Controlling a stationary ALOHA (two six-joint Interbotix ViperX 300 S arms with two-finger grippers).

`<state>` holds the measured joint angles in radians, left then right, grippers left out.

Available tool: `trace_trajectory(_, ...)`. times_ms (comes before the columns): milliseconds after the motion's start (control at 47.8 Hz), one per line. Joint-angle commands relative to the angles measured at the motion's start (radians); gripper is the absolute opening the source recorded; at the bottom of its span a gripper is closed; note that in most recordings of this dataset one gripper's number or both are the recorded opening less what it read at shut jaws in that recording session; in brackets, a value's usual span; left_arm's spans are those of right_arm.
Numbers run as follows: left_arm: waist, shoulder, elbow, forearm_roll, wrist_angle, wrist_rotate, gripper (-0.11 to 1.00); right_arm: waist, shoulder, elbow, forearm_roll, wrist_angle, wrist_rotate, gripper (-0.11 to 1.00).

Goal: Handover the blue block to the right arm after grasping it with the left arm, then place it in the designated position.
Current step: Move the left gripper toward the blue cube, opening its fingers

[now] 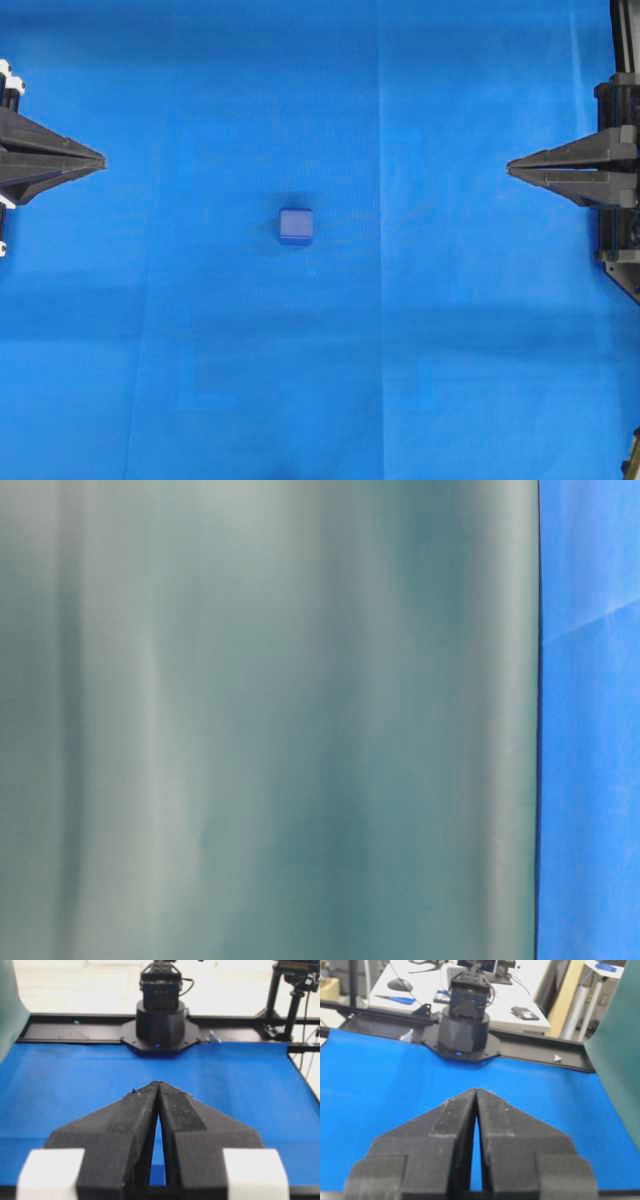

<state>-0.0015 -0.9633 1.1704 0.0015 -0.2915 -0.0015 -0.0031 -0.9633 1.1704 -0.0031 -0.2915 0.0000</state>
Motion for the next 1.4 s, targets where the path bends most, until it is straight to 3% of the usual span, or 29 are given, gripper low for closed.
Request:
trace_trajectory(0, -0.009, 0.006, -0.015, 0.003, -0.002, 0.006, 0.0, 0.0, 0.006, -0.023, 0.002, -0.005, -0.003, 0.0)
trace_trajectory(105, -0.014, 0.002, -0.017, 0.003, -0.002, 0.011, 0.0, 0.0, 0.014, -0.035, -0.003, 0.025, -0.005, -0.05)
trace_trajectory(628, -0.014, 0.009, -0.015, 0.003, 0.003, 0.0, 0.01, 0.0, 0.008, -0.048, 0.0, 0.055, 0.008, -0.03)
trace_trajectory(690, -0.014, 0.011, -0.015, 0.003, 0.003, -0.002, 0.02, 0.0, 0.009, -0.048, 0.0, 0.055, 0.008, 0.03)
trace_trajectory(753, -0.015, 0.011, -0.015, 0.003, 0.002, -0.005, 0.12, 0.0, 0.008, -0.048, 0.003, 0.055, 0.009, 0.15)
trace_trajectory(983, -0.038, 0.005, -0.015, 0.003, -0.002, 0.003, 0.78, -0.002, 0.011, -0.049, 0.02, 0.061, 0.009, 0.78)
trace_trajectory(1067, -0.041, 0.003, -0.015, 0.003, -0.002, 0.003, 0.92, -0.002, 0.009, -0.049, 0.021, 0.061, 0.009, 0.94)
trace_trajectory(1381, -0.04, 0.011, -0.017, 0.003, 0.0, 0.005, 0.93, -0.003, 0.011, -0.049, 0.021, 0.063, 0.009, 0.98)
